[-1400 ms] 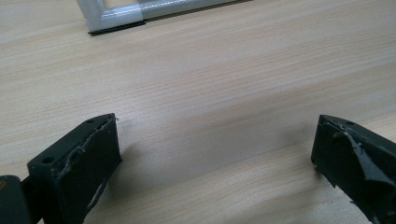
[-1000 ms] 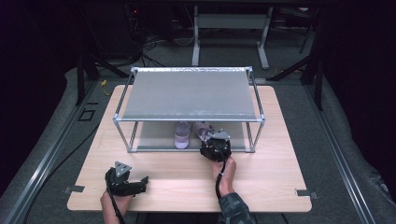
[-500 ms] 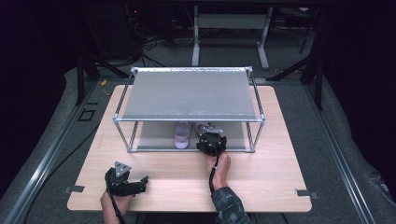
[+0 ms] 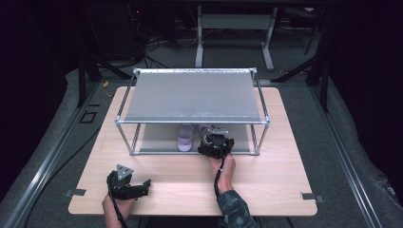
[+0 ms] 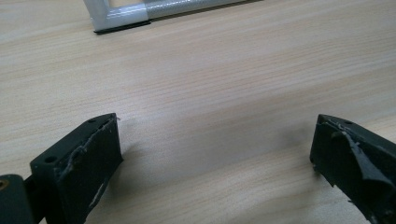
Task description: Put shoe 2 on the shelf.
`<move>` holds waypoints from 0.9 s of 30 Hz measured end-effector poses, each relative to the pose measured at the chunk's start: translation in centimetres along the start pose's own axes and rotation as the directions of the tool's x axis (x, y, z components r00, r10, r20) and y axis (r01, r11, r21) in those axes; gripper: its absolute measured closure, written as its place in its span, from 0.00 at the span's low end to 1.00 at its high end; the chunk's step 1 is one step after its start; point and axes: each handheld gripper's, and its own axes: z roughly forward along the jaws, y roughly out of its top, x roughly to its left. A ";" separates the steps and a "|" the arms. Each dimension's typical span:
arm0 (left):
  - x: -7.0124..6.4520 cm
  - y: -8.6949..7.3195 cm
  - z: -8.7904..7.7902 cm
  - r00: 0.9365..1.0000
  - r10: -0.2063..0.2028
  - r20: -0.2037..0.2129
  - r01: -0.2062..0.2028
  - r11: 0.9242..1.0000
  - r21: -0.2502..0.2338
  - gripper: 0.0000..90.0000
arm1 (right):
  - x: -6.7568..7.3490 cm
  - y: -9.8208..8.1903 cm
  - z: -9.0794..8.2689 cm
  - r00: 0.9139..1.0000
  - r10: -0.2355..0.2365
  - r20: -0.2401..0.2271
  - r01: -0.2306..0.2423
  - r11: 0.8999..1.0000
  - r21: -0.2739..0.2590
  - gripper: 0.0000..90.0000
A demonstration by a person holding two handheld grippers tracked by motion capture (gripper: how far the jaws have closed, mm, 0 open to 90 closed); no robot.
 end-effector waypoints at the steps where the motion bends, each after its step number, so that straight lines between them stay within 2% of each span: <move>1: 0.0 0.0 0.0 1.000 0.000 0.000 0.000 1.000 0.000 0.02 | 0.0 -0.1 -0.4 1.000 0.008 -0.018 -0.008 1.000 0.002 0.18; 2: 0.0 0.0 0.0 1.000 0.000 -0.001 0.000 1.000 0.000 0.02 | -0.1 -0.2 -0.8 1.000 -0.010 -0.027 0.010 1.000 -0.008 0.19; 5: 0.0 0.0 0.0 1.000 -0.001 -0.001 0.001 1.000 -0.001 0.02 | -0.6 -0.6 -1.8 0.999 0.001 -0.047 -0.001 1.000 -0.008 0.22; 6: 0.0 0.0 0.0 1.000 -0.002 -0.002 0.002 1.000 -0.001 0.02 | -1.0 -0.8 -2.1 0.997 -0.002 -0.082 0.001 1.000 -0.011 0.24; 8: 0.0 0.0 0.0 1.000 -0.002 -0.002 0.002 1.000 0.000 0.02 | -1.6 -1.0 -2.8 0.993 -0.003 -0.121 0.002 1.000 -0.012 0.26; 10: 0.0 0.0 0.0 1.000 -0.002 -0.003 0.002 1.000 0.000 0.02 | -1.8 -1.1 -3.0 0.991 -0.002 -0.131 0.001 1.000 -0.010 0.27; 11: 0.0 0.0 0.0 1.000 -0.003 -0.004 0.003 1.000 -0.001 0.02 | -2.4 -1.1 -3.5 0.990 -0.007 -0.139 0.006 1.000 -0.011 0.33; 12: 0.0 0.0 0.0 1.000 -0.003 -0.004 0.003 1.000 -0.001 0.02 | -2.5 -1.2 -3.6 0.989 -0.001 -0.150 0.000 1.000 -0.006 0.34; 13: 0.0 0.0 0.0 1.000 -0.003 -0.004 0.003 1.000 -0.001 0.02 | -2.9 -1.2 -3.6 0.984 0.008 -0.180 -0.009 1.000 -0.002 0.38; 17: 0.0 0.0 0.0 1.000 -0.003 -0.004 0.003 1.000 -0.001 0.02 | -3.0 -1.0 -3.4 0.975 0.013 -0.221 -0.008 1.000 0.025 0.44; 20: 0.0 0.0 0.0 1.000 -0.002 -0.003 0.002 1.000 0.000 0.02 | -2.8 -0.9 -3.4 0.980 0.011 -0.200 -0.006 1.000 0.025 0.48; 22: 0.0 0.0 0.0 1.000 -0.002 -0.003 0.002 1.000 0.000 0.02 | -2.7 -0.9 -3.4 0.979 0.025 -0.200 -0.020 0.999 0.027 0.50; 25: 0.0 0.0 0.0 1.000 -0.002 -0.003 0.002 1.000 -0.001 0.02 | -2.7 -1.0 -3.3 0.973 0.040 -0.227 -0.037 0.999 0.016 0.56; 27: 0.0 0.0 0.0 1.000 -0.002 -0.001 0.002 1.000 -0.001 0.02 | -2.6 -1.1 -3.3 0.976 0.054 -0.209 -0.052 0.999 0.015 0.58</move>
